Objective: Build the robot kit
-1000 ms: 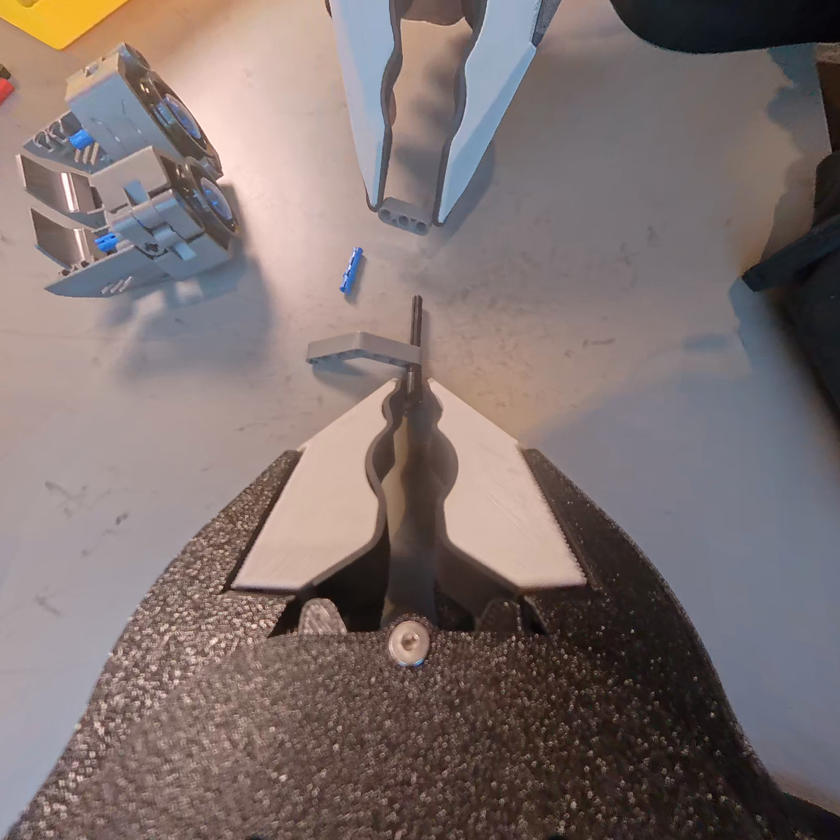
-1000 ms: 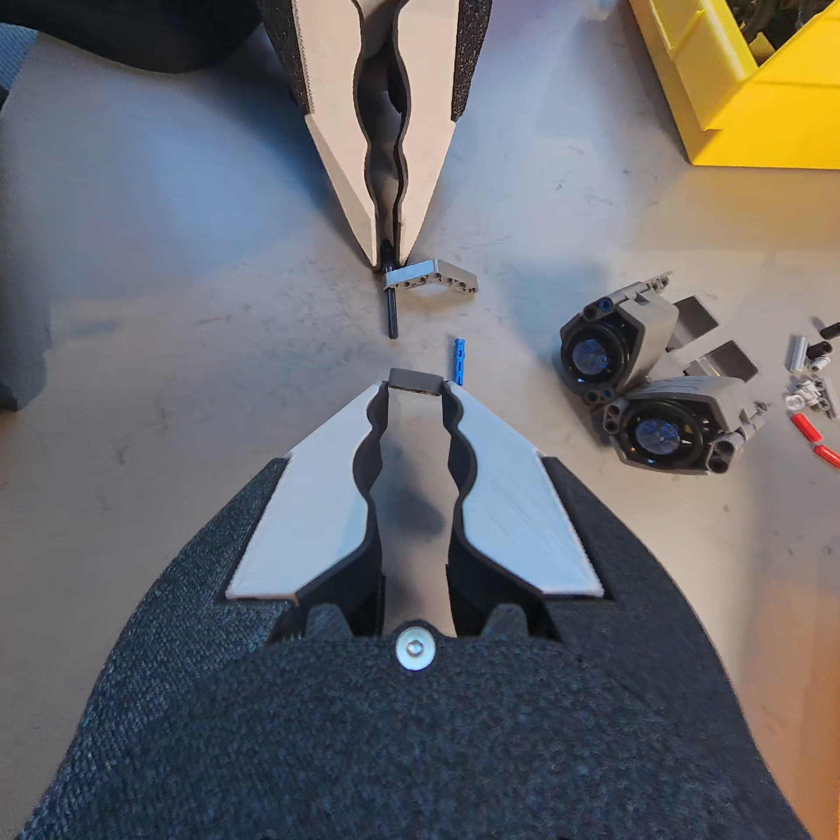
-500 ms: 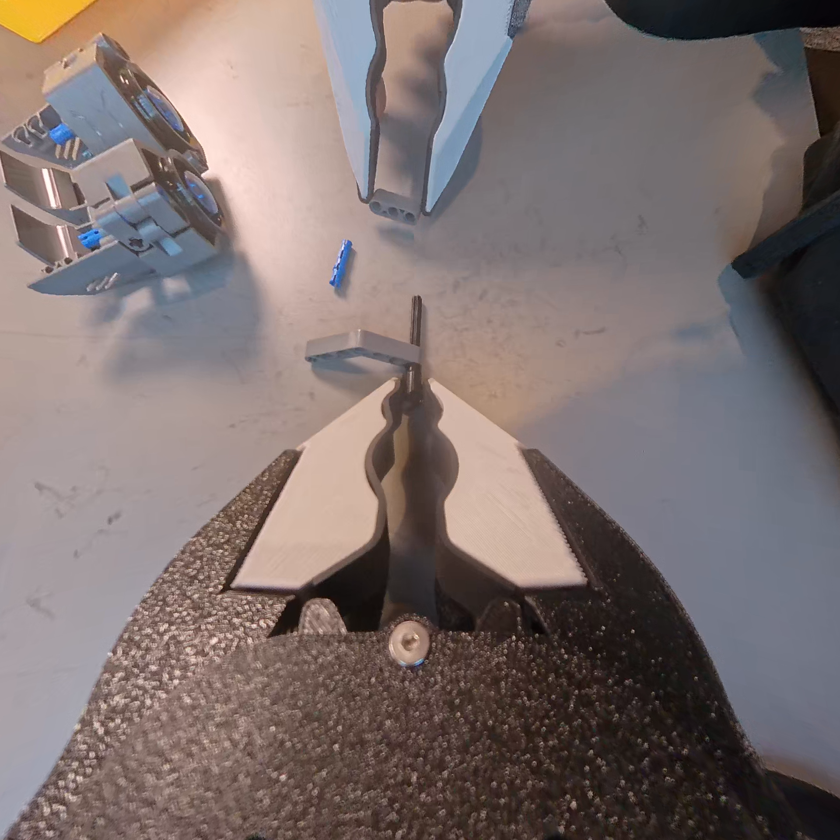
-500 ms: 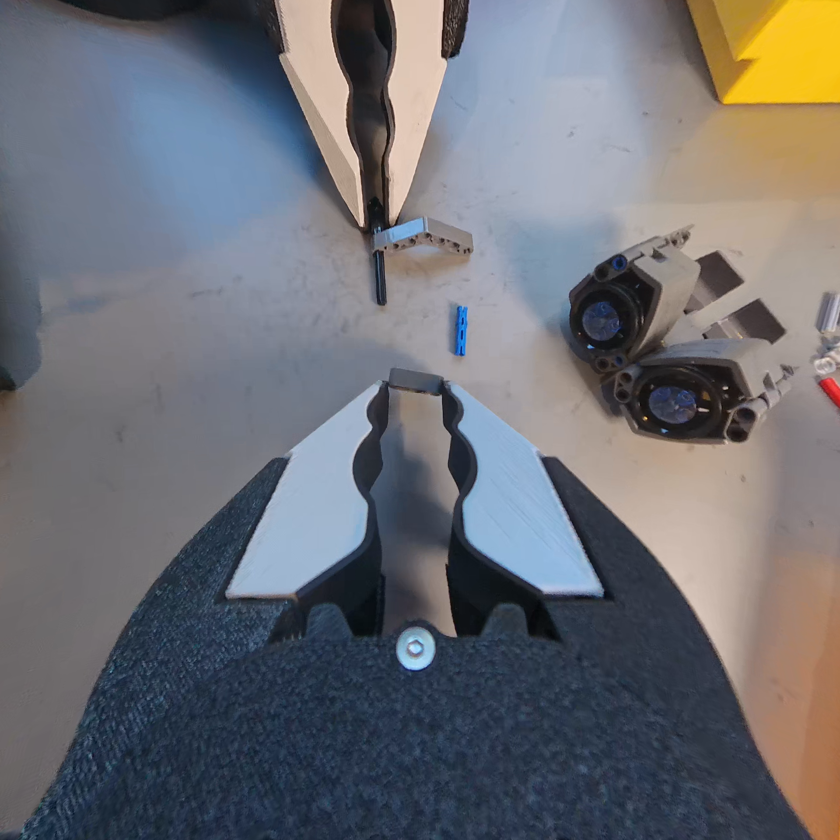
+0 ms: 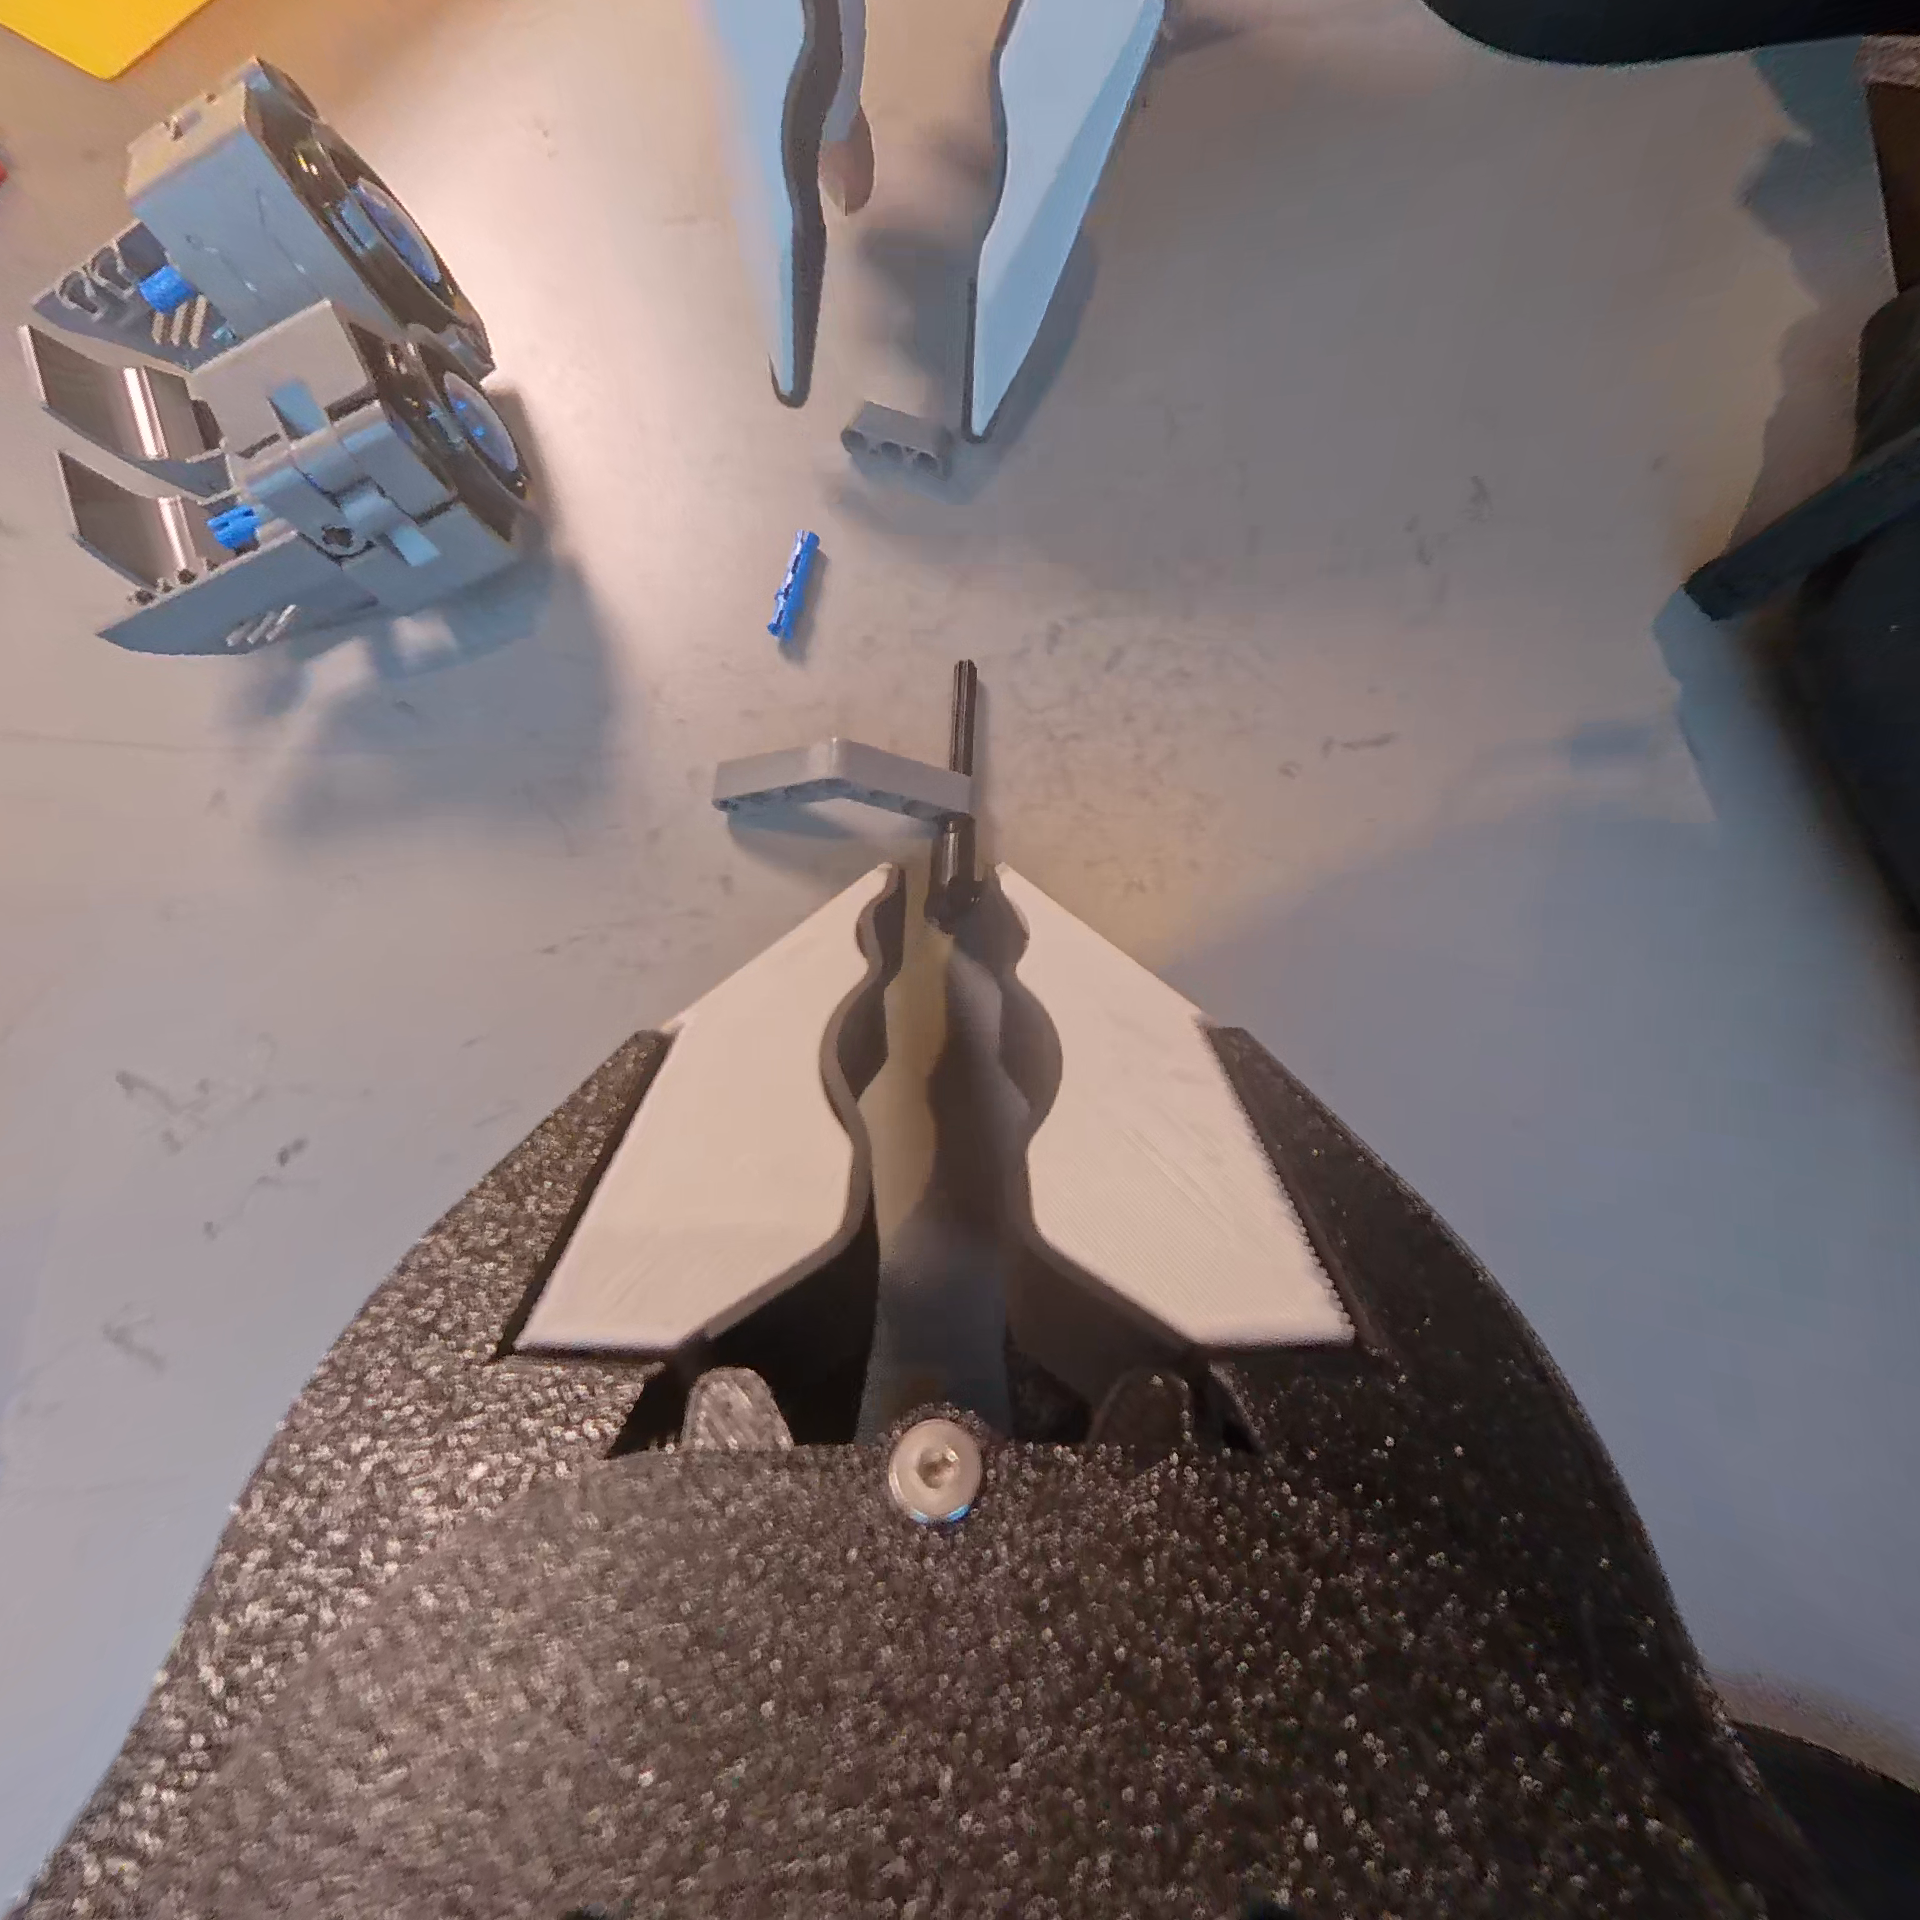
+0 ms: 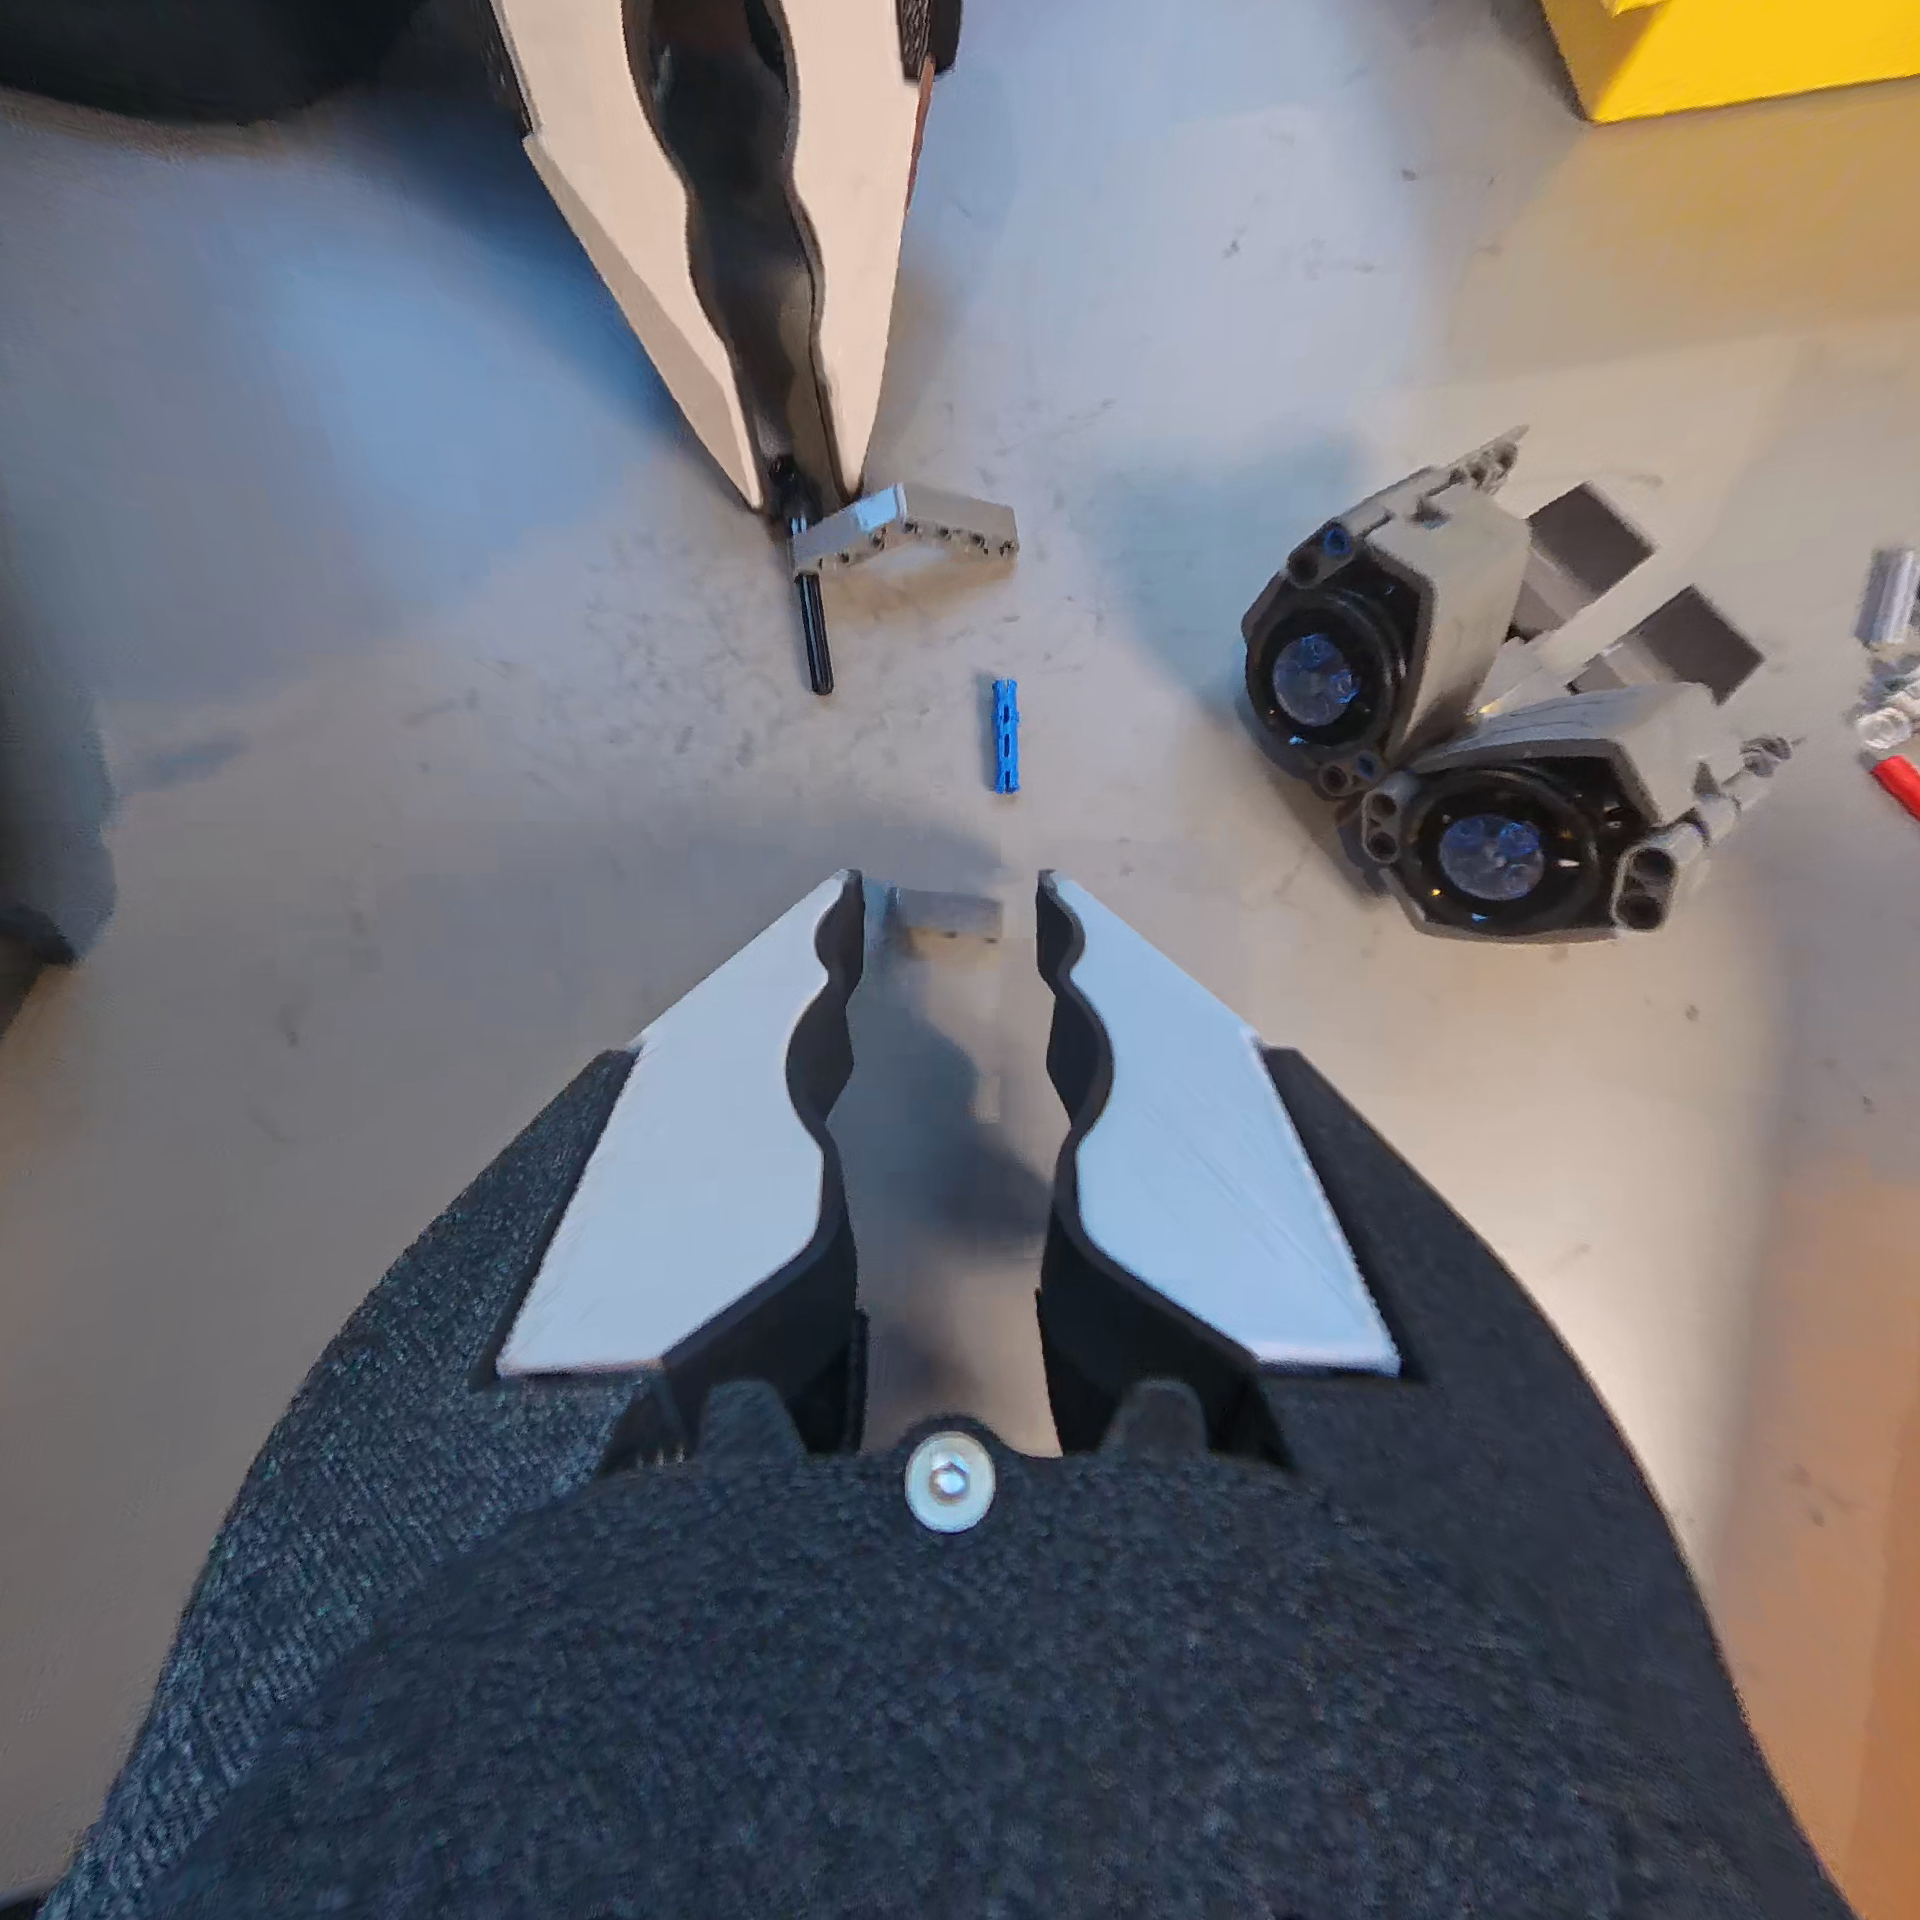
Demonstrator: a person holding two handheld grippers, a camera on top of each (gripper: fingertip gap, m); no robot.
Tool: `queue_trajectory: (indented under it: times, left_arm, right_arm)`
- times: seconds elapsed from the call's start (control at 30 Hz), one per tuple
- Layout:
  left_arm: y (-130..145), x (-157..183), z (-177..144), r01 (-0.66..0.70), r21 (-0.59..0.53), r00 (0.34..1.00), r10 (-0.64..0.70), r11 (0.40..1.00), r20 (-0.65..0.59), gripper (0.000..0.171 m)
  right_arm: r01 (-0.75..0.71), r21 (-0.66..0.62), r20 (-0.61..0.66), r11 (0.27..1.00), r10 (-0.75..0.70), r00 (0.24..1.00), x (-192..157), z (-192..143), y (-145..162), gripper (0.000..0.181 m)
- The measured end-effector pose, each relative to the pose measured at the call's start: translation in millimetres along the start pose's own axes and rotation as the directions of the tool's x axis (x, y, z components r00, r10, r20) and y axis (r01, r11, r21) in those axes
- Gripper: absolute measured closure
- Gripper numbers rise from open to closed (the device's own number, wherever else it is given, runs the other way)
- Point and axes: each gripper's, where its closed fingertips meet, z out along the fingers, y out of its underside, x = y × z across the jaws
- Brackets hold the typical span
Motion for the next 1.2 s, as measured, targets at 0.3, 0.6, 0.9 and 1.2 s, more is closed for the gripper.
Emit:
queue_trajectory:
  times: [0.3, 0.6, 0.9, 1.2]
  left_arm:
    - [-29.5, -11.0, -14.0, 0.068, 0.180, 0.996, -0.076, 0.981, 0.036, 0.154]
    - [-31.6, -10.1, -3.9, 0.052, 0.180, 0.996, -0.063, 0.982, 0.057, 0.154]
    - [-31.6, -6.3, -1.6, 0.035, 0.171, 0.998, -0.045, 0.985, 0.053, 0.155]
    - [-33.0, -4.0, -1.4, 0.030, 0.178, 0.999, -0.037, 0.984, 0.039, 0.156]
  right_arm:
    - [-0.010, -0.010, -0.056, 1.000, 0.009, 0.998, 9.4, 17.6, -12.3, 0.154]
    - [0.007, -0.063, -0.088, 0.998, -0.012, 0.996, 10.1, 29.1, -17.0, 0.169]
    - [0.089, -0.115, 0.040, 0.989, -0.085, 0.996, -18.9, 21.2, -6.5, 0.179]
    - [0.103, -0.081, 0.079, 0.991, -0.097, 0.992, -29.2, 14.4, -8.3, 0.165]
